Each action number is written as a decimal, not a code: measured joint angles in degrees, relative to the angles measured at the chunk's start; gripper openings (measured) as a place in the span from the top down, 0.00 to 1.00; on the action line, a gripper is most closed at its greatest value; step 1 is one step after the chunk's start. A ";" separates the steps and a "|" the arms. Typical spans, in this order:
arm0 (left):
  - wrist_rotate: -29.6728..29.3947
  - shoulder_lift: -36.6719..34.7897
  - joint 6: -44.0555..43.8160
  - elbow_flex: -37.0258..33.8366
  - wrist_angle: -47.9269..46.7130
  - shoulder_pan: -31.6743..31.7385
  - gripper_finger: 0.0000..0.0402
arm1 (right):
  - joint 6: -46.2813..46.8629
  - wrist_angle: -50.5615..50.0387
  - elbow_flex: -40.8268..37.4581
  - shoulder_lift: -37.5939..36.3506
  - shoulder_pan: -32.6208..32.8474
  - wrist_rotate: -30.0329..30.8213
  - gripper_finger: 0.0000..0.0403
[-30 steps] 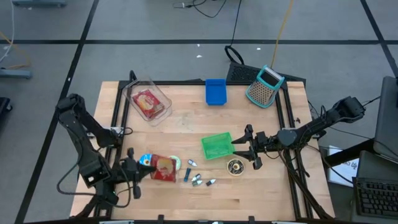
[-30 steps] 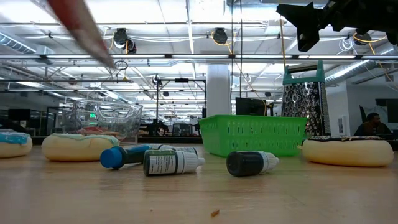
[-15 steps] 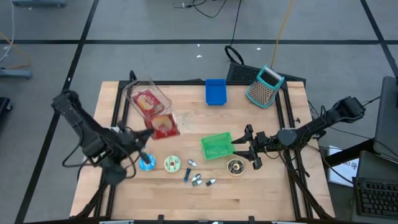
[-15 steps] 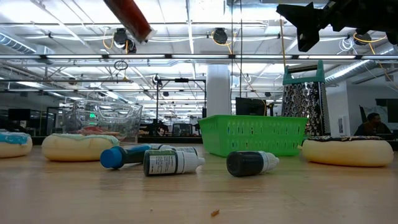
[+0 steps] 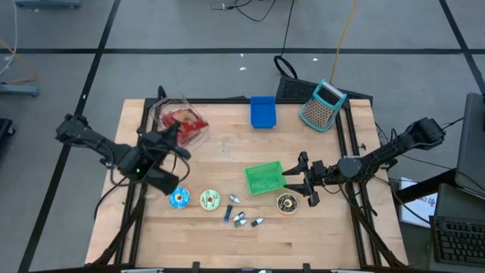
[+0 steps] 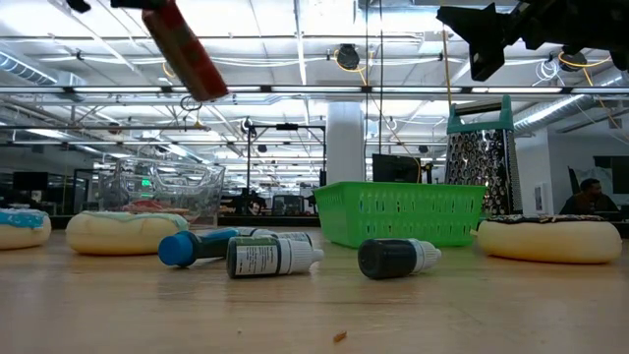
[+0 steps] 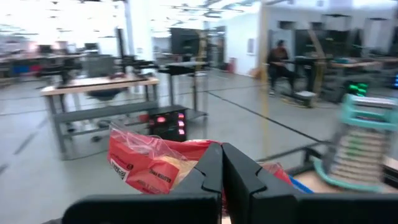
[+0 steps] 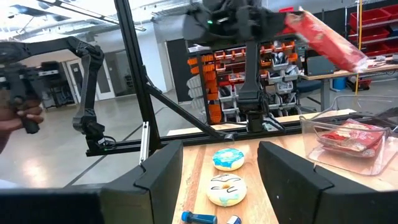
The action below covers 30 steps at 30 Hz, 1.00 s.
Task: Pick & Place Food Item
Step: Put the red popcorn bag into the transparent bin
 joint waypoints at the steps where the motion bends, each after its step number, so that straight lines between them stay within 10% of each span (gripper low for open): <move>1: -0.09 0.00 -2.04 -0.34 -1.67 1.26 1.00 | -0.24 -0.01 0.00 0.01 0.00 -0.02 0.51; 18: 11.16 -0.41 -31.89 -16.85 -12.85 19.15 1.00 | -0.44 0.00 0.02 0.00 0.00 -0.22 0.51; 30: 13.40 -0.23 -34.12 -23.32 -7.44 26.95 1.00 | -0.44 -0.02 0.02 0.00 0.00 -0.22 0.51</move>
